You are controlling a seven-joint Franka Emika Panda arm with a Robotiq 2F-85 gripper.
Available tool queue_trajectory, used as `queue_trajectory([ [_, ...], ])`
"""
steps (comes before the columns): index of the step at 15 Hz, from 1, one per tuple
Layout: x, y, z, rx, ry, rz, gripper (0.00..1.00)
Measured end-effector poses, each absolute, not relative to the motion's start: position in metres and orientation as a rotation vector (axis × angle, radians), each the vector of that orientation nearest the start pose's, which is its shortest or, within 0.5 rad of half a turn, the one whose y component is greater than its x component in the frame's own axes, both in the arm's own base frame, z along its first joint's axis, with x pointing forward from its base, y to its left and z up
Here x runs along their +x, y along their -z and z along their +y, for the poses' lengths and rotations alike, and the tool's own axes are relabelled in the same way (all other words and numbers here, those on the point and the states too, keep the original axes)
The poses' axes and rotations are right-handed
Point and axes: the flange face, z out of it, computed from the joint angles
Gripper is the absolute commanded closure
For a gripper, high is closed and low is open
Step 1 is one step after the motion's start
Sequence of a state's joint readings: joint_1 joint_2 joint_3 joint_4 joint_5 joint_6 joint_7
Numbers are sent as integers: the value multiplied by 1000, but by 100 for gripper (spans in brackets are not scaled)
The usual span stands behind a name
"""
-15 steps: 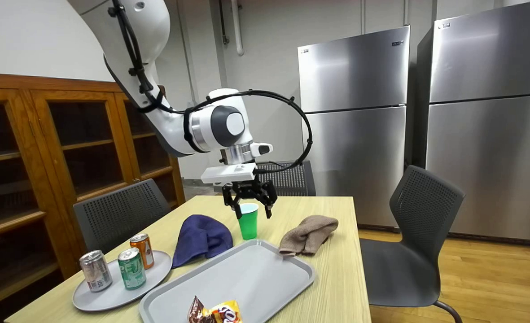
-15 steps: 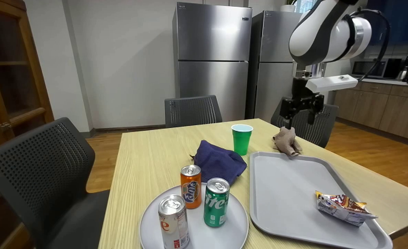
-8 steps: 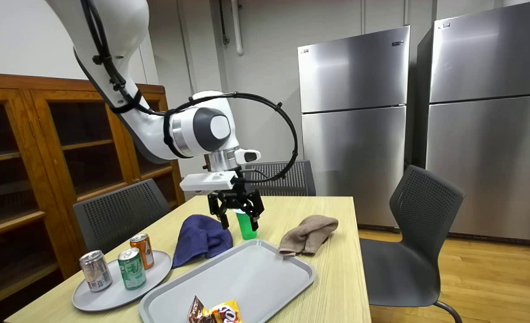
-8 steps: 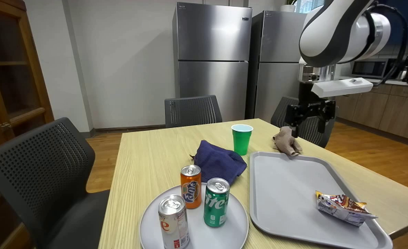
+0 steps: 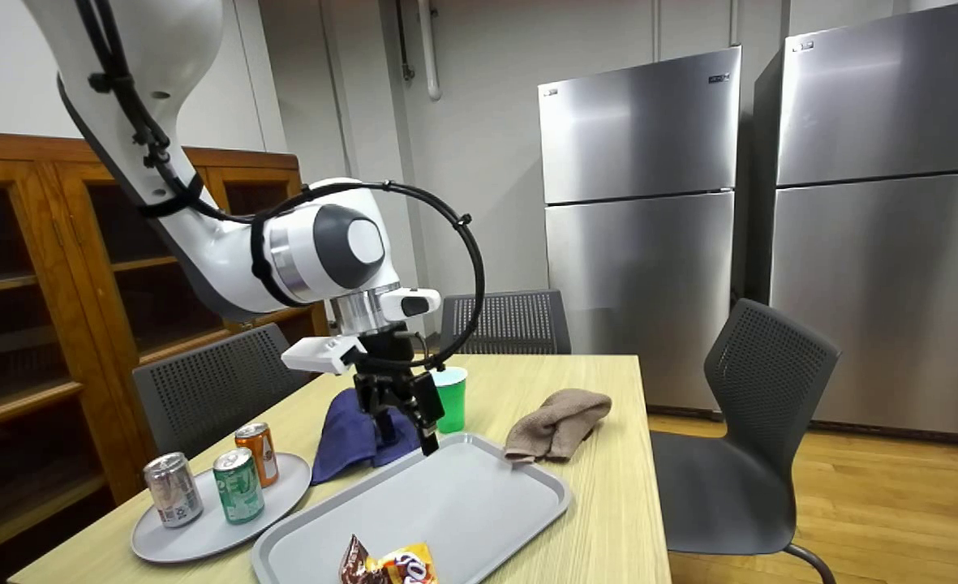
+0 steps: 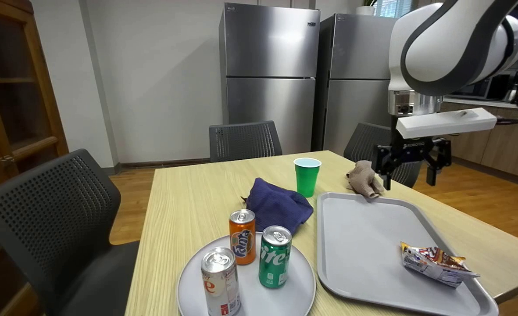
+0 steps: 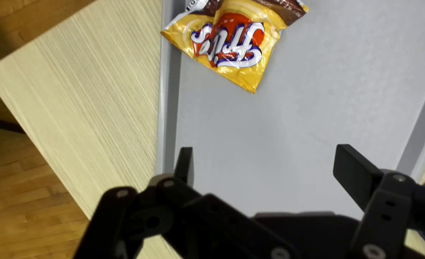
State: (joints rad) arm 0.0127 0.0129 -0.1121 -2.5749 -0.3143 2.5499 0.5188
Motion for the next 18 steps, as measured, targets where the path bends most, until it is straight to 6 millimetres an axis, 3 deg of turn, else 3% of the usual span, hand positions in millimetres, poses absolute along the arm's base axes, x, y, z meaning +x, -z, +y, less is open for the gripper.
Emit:
queue_trajectory([
  [5,415,-235,-40,-3227,-77,799,0],
  [18,377,-187,-64,-3093,-316,1064,0],
])
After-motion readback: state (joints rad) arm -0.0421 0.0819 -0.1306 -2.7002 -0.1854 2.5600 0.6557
